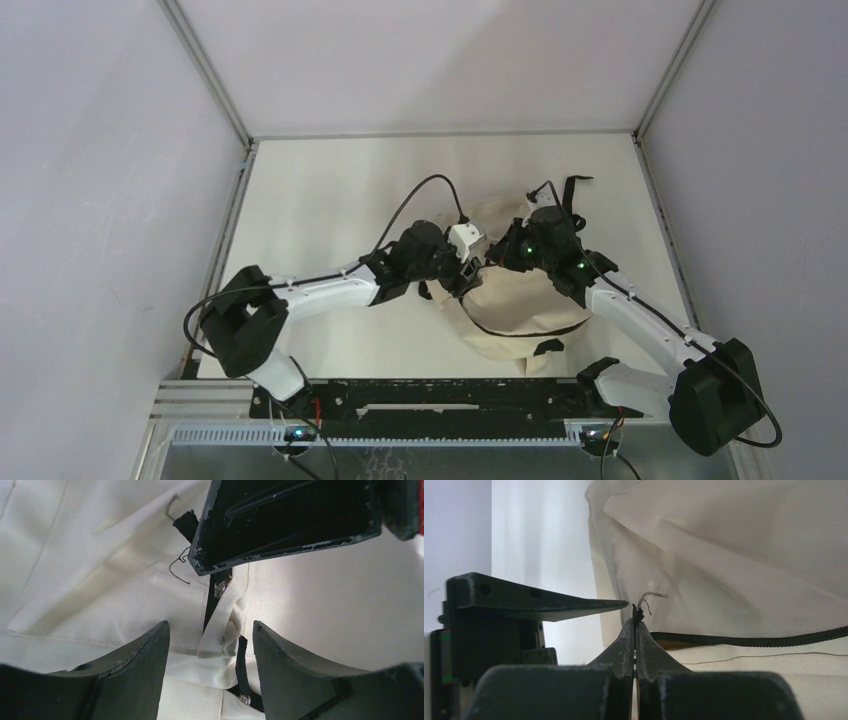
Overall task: Pack the student bag
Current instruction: Zip the student bag at the center of the board.
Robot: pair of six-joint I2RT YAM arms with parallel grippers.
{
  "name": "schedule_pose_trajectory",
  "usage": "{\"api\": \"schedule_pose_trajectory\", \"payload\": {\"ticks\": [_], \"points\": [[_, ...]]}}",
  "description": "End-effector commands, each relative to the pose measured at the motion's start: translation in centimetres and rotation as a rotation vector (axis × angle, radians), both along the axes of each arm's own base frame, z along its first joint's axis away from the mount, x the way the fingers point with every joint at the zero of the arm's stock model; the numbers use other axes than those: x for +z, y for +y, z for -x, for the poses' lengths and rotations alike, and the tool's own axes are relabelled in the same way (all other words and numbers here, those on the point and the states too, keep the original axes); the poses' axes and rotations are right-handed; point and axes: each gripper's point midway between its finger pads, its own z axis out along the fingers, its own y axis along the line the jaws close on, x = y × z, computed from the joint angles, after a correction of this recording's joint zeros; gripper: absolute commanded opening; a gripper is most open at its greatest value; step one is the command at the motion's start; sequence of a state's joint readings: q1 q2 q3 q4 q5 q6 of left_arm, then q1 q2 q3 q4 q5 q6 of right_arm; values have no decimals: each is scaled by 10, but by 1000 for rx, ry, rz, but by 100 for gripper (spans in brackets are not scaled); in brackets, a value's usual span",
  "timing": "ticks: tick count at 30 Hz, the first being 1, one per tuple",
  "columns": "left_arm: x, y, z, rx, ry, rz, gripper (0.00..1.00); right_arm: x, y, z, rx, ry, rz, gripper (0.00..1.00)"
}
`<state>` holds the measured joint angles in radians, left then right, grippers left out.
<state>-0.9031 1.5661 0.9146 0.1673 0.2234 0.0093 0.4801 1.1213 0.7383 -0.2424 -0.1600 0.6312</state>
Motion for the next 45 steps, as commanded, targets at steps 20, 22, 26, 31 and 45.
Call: {"api": "schedule_pose_trajectory", "payload": {"ticks": [20,22,26,31,45], "points": [[-5,12,8,35,29,1,0,-12,-63,-3,-209,7,61,0],[-9,22,13,59,47,-4,0,-19,-81,-6,-277,11,68,0],[-17,36,23,84,70,-12,0,-23,-99,-9,-327,11,66,0],[-25,49,27,113,88,-44,0,-14,-117,-16,-377,-31,67,0],[-25,87,22,272,88,-17,0,-49,-179,-35,-536,85,71,0]]}}
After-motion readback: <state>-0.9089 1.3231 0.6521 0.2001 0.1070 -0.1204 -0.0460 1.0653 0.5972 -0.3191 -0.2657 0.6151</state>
